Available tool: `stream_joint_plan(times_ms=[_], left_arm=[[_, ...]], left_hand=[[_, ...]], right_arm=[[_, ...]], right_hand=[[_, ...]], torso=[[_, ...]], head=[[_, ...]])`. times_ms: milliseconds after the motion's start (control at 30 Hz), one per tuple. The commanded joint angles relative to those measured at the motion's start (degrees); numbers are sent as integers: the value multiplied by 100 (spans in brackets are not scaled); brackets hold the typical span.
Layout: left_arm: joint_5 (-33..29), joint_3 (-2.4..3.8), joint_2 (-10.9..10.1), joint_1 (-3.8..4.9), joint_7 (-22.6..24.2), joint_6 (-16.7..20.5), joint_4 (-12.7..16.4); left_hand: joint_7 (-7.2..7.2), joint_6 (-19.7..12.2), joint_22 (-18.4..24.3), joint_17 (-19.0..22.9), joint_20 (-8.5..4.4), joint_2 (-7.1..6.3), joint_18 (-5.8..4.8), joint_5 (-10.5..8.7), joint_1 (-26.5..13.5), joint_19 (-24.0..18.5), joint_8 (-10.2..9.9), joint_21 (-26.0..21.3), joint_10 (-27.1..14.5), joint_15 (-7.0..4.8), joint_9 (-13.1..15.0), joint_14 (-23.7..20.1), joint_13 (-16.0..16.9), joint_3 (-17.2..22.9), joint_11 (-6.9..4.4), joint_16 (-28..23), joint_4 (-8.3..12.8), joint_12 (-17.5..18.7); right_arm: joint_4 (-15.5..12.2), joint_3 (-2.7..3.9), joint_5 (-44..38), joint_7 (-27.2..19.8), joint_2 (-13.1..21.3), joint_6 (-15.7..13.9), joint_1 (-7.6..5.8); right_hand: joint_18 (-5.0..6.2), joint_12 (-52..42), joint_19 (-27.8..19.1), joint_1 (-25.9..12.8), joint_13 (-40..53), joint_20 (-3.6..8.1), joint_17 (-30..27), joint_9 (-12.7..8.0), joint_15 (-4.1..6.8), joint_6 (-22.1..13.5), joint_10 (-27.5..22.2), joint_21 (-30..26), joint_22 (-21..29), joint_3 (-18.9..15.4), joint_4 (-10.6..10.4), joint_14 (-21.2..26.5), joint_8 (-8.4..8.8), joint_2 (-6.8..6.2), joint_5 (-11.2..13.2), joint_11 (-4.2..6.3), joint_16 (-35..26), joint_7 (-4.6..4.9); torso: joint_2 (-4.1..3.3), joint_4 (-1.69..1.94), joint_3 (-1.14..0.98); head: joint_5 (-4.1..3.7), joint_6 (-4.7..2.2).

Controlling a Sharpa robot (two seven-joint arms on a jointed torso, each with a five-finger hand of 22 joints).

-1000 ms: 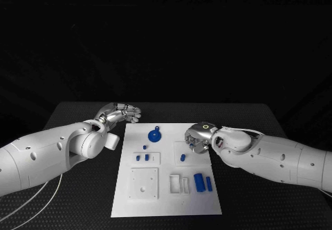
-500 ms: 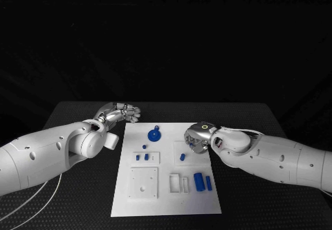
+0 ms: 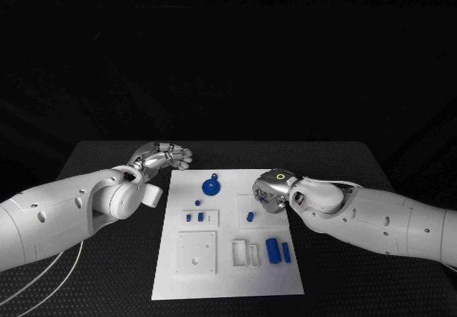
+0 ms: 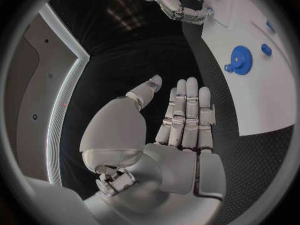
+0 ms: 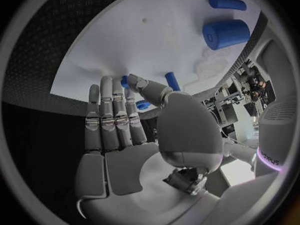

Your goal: Assemble the parts on the task board

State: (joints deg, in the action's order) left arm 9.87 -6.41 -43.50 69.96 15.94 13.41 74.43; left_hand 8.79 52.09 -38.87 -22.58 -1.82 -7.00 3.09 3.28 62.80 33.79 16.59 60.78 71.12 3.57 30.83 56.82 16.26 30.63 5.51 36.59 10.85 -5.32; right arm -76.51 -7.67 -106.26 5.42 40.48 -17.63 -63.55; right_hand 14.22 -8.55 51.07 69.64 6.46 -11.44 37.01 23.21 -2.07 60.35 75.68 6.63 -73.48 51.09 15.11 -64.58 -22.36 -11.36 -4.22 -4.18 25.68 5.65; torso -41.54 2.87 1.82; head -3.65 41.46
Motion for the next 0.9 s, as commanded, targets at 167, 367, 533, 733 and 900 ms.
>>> stream_joint_plan(times_ms=[167, 367, 533, 733, 900], left_arm=[[-9, 3, 6, 5, 29, -58, 14], [-9, 3, 6, 5, 30, -57, 7], [-9, 3, 5, 5, 28, -58, 1], [-10, 3, 7, 5, 26, -53, -16], [-11, 3, 8, 5, 19, -59, -24]], left_hand=[[10, -44, -9, -13, 15, -18, 26, 10, 14, -29, -1, -27, -34, 44, -5, 12, -6, 9, -2, -39, 32, 20], [11, -45, -10, -18, 16, -16, 25, 11, 15, -29, -1, -27, -35, 45, -5, 12, -7, 10, -1, -44, 33, 21], [12, -48, -10, -23, 17, -15, 25, 11, 15, -29, -1, -29, -38, 46, -5, 12, -9, 10, 0, -49, 33, 23], [14, -52, -11, -30, 19, -13, 23, 11, 10, -29, -2, -30, -40, 48, -6, 12, -11, 9, 2, -57, 31, 24], [15, -55, -11, -36, 19, -12, 23, 11, 8, -29, -2, -31, -41, 49, -7, 12, -12, 9, 3, -62, 30, 25]], right_arm=[[10, -80, -72, 58, 45, 148, 109], [-15, -77, -52, 51, 70, 25, 109], [-67, -57, -37, 43, 104, -57, 107], [-88, -10, 7, 38, 110, -73, 99], [-119, 37, 31, 30, 123, -80, 90]], right_hand=[[78, -25, 95, 25, 72, 21, 60, 7, 11, 83, 123, 14, -17, 64, -39, -87, -30, -74, -43, 57, 20, -12], [78, -22, 118, 25, 94, 29, 93, 15, 18, 98, 138, 12, -23, 89, -67, -103, -29, -96, -14, 64, 12, -17], [78, -15, 131, 28, 111, 34, 120, 21, 22, 105, 145, 5, -28, 111, -94, -112, -26, -116, 27, 67, 2, -20], [77, -11, 141, 32, 125, 37, 140, 26, 24, 111, 152, 1, -33, 126, -115, -120, -24, -129, 54, 69, -7, -22], [78, -10, 146, 33, 130, 38, 148, 28, 25, 113, 155, 0, -34, 131, -123, -124, -23, -133, 57, 70, -9, -22]], torso=[[-1, 7, 0], [-2, 3, -2], [-1, 0, 2], [3, 3, 2], [2, 5, 5]], head=[[-7, -1], [8, -3], [9, -1], [17, 3], [18, 2]])
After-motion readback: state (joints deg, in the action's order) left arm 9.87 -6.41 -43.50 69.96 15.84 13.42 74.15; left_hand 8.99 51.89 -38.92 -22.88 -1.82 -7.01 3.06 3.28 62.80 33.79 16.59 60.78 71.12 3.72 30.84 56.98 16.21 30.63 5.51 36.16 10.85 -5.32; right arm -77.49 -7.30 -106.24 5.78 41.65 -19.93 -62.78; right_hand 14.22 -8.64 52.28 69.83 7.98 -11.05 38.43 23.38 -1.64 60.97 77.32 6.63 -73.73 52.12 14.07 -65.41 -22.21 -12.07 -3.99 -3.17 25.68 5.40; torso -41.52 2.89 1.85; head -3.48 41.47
